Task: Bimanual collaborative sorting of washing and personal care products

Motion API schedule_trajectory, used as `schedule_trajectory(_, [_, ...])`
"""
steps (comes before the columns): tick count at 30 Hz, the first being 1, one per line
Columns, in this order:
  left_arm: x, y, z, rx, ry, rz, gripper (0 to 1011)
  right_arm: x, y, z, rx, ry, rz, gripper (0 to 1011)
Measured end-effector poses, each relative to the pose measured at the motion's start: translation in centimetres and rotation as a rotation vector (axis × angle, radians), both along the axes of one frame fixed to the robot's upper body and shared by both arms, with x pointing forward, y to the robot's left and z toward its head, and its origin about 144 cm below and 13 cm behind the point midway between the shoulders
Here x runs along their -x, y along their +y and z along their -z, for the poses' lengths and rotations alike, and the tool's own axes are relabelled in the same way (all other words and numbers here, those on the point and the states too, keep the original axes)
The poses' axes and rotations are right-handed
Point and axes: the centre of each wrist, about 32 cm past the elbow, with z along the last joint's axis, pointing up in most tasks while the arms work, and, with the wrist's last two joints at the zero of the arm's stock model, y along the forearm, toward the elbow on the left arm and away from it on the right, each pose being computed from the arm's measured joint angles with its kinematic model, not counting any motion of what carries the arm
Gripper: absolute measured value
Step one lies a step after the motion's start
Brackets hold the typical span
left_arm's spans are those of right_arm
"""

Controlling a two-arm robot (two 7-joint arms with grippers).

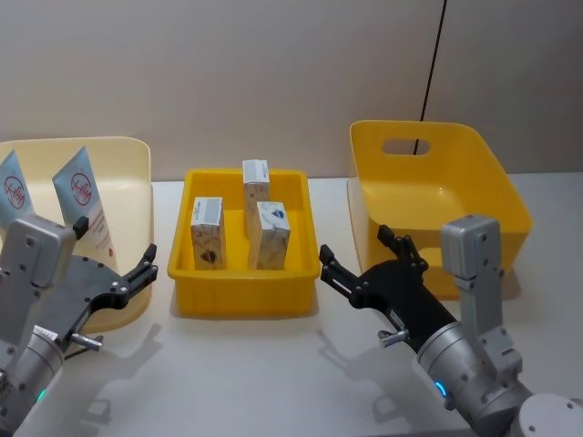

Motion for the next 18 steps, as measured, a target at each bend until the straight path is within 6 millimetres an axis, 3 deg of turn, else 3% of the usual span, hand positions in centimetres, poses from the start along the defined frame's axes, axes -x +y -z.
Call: schedule_trajectory(18, [0.0,0.02,0.0,0.0,0.0,0.0,1003,0.0,0.0,0.0,0.0,0.0,0.0,1001])
